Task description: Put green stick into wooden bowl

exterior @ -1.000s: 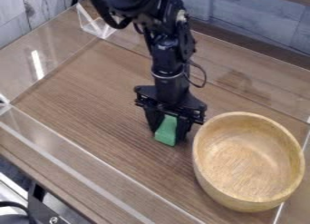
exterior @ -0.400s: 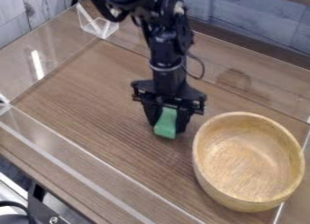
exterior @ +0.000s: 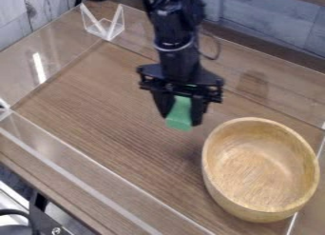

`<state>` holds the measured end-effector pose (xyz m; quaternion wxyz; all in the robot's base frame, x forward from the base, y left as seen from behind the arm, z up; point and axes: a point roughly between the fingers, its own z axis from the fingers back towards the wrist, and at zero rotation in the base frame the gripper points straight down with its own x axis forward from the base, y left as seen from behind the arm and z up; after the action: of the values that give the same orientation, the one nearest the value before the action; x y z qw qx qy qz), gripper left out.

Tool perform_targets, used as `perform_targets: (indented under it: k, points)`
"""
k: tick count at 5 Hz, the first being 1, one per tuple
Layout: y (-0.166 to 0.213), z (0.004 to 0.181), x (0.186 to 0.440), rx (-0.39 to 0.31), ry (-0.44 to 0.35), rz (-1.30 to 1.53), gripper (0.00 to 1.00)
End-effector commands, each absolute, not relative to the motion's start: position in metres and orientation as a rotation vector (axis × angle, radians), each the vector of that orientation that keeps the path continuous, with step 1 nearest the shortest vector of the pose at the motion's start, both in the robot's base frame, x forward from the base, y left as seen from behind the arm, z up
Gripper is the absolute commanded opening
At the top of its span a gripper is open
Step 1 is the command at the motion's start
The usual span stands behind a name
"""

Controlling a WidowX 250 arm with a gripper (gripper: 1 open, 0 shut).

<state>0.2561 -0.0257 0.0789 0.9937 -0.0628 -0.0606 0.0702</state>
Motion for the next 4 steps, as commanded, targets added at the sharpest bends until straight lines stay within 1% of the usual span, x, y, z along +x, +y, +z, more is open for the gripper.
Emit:
perform_targets:
  k: [1, 3, 4]
  points:
    - [-0.049, 0.088, 0.251, -0.147, -0.168, 0.124, 0.00]
    - [-0.095, 0.074, 0.251, -0.165, -0.198, 0.233, 0.00]
    - [-0.117, 0.075, 0.255, -0.169, -0.231, 0.285, 0.00]
